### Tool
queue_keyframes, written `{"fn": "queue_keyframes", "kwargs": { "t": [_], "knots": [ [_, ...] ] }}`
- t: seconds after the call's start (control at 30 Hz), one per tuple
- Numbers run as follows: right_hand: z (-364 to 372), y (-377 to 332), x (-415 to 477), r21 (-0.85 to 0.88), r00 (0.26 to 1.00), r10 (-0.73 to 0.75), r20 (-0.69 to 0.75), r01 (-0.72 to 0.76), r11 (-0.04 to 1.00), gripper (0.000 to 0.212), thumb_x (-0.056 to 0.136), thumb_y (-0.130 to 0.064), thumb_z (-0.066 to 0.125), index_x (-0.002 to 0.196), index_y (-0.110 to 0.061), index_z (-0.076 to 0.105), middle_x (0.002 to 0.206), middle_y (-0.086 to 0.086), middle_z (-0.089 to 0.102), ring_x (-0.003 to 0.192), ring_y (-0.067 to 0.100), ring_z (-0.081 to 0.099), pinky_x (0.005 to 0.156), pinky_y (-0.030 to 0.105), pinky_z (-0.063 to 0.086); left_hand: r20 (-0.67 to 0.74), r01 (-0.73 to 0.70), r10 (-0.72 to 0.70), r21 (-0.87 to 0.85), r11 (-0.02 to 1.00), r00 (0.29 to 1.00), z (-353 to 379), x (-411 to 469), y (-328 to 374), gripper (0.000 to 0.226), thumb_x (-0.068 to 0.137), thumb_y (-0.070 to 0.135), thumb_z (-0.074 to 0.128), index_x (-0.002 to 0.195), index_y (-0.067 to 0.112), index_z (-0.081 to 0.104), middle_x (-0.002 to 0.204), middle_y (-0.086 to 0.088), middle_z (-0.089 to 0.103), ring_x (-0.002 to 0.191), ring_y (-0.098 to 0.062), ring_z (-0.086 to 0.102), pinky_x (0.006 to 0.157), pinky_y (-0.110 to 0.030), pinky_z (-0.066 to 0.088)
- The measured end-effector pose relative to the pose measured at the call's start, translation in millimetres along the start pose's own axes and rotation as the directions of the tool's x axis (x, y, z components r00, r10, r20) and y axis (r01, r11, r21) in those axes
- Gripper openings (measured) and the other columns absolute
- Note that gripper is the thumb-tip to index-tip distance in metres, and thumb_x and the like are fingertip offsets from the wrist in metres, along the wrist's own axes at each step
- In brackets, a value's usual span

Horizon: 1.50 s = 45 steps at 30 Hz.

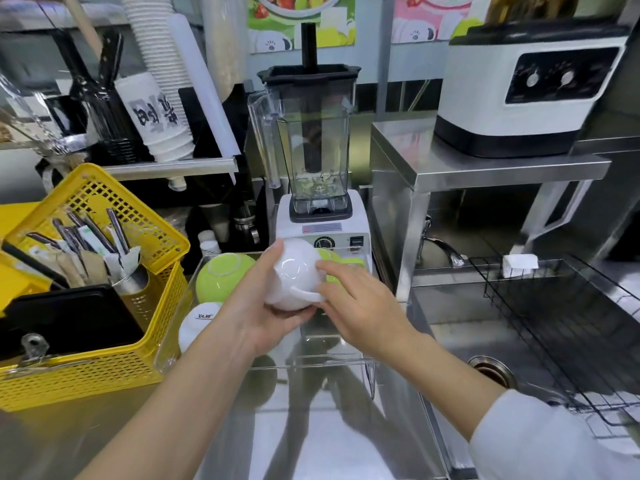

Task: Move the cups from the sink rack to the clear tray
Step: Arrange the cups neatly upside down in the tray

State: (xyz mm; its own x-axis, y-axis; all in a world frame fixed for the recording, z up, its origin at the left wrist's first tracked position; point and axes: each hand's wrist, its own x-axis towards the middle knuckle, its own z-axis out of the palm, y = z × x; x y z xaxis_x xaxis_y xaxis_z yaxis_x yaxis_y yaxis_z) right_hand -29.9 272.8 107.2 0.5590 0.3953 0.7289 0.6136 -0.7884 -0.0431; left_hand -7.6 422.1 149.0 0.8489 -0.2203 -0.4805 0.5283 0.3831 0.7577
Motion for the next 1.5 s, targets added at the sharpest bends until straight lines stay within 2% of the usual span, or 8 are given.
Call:
{"fn": "queue_keyframes", "kwargs": {
  "t": [0.17, 0.27, 0.43, 0.6, 0.87, 1.1, 1.27, 1.5],
  "knots": [
    [-11.7, 2.9, 0.2, 0.258, 0.979, 0.201, 0.033, -0.202, 0.945, 0.012, 0.079, 0.001, 0.057, 0.085, 0.011, 0.061, 0.108, 0.025, 0.066, 0.099, 0.036, 0.065, 0.068, 0.047, 0.058, 0.168, -0.101, 0.077, 0.139, 0.985, 0.983, -11.7, -8.9, -7.9, 0.067, 0.055, 0.026, 0.078, 0.117, 0.012, 0.058, 0.100, -0.007, 0.072, 0.088, -0.021, 0.069, 0.085, -0.038, 0.055],
    [-15.6, 7.2, 0.6, 0.355, 0.962, 0.267, 0.061, -0.271, 0.895, 0.018, 0.083, -0.007, 0.053, 0.087, 0.008, 0.061, 0.106, 0.019, 0.068, 0.097, 0.032, 0.065, 0.076, 0.042, 0.050, 0.220, -0.293, 0.230, 0.314, 0.903, 0.948, -19.2, -10.2, -20.8, 0.098, 0.050, 0.001, 0.084, 0.126, 0.036, 0.035, 0.114, -0.001, 0.063, 0.092, -0.022, 0.069, 0.072, -0.040, 0.059],
    [-14.4, 11.1, -14.7, 0.430, 0.915, 0.381, 0.131, -0.398, 0.810, 0.007, 0.085, -0.003, 0.059, 0.087, 0.003, 0.063, 0.096, 0.017, 0.069, 0.084, 0.031, 0.062, 0.074, 0.030, 0.045, 0.216, -0.460, 0.441, 0.675, 0.577, 0.871, -30.8, -6.2, -24.3, 0.074, 0.038, 0.040, 0.086, 0.103, 0.047, 0.051, 0.092, 0.008, 0.067, 0.060, -0.009, 0.064, 0.045, -0.024, 0.047],
    [-12.6, 17.2, -27.3, 0.427, 0.870, 0.421, 0.257, -0.493, 0.758, 0.009, 0.086, -0.012, 0.060, 0.087, -0.003, 0.063, 0.076, 0.004, 0.062, 0.067, 0.014, 0.051, 0.063, 0.014, 0.037, 0.239, -0.414, 0.461, 0.849, 0.329, 0.855, -33.2, -1.2, -36.1, 0.064, 0.043, 0.060, 0.079, 0.101, 0.046, 0.056, 0.099, 0.022, 0.068, 0.092, -0.002, 0.063, 0.083, -0.038, 0.053],
    [-1.7, 22.7, -44.6, 0.280, 0.800, 0.431, 0.418, -0.565, 0.776, 0.022, 0.091, -0.026, 0.052, 0.078, -0.009, 0.056, 0.057, -0.014, 0.043, 0.074, 0.014, 0.042, 0.077, 0.030, 0.029, 0.222, -0.288, 0.508, 0.956, 0.055, 0.832, -31.0, 0.5, -42.2, 0.074, 0.042, 0.074, 0.065, 0.107, 0.041, 0.055, 0.101, 0.016, 0.066, 0.094, -0.015, 0.058, 0.080, -0.037, 0.049],
    [-4.8, 24.7, -47.5, 0.260, 0.796, 0.422, 0.433, -0.559, 0.788, 0.019, 0.088, -0.029, 0.056, 0.072, -0.018, 0.056, 0.087, 0.001, 0.061, 0.096, 0.013, 0.046, 0.085, 0.018, 0.020, 0.233, -0.295, 0.392, 0.950, 0.103, 0.890, -27.2, 4.0, -34.5, 0.074, 0.045, 0.069, 0.064, 0.113, 0.039, 0.055, 0.112, 0.009, 0.065, 0.106, -0.023, 0.055, 0.094, -0.043, 0.043],
    [-5.4, 22.7, -50.8, 0.242, 0.799, 0.403, 0.446, -0.541, 0.806, 0.015, 0.084, -0.026, 0.063, 0.074, -0.015, 0.062, 0.088, -0.015, 0.058, 0.097, 0.004, 0.046, 0.090, 0.010, 0.014, 0.249, -0.321, 0.341, 0.931, 0.174, 0.907, -26.9, 5.6, -31.8, 0.073, 0.044, 0.059, 0.070, 0.112, 0.038, 0.053, 0.114, 0.010, 0.062, 0.109, -0.022, 0.054, 0.098, -0.045, 0.040],
    [-14.7, 18.0, -41.0, 0.251, 0.756, 0.398, 0.520, -0.580, 0.775, 0.012, 0.074, -0.034, 0.071, 0.079, -0.025, 0.064, 0.100, -0.022, 0.056, 0.108, 0.001, 0.046, 0.103, 0.037, 0.025, 0.300, -0.322, 0.369, 0.947, -0.004, 0.879, -40.7, 4.9, -29.1, 0.084, 0.062, 0.059, 0.071, 0.134, 0.032, 0.037, 0.141, 0.001, 0.041, 0.129, -0.023, 0.032, 0.107, -0.044, 0.025]
  ]
}}
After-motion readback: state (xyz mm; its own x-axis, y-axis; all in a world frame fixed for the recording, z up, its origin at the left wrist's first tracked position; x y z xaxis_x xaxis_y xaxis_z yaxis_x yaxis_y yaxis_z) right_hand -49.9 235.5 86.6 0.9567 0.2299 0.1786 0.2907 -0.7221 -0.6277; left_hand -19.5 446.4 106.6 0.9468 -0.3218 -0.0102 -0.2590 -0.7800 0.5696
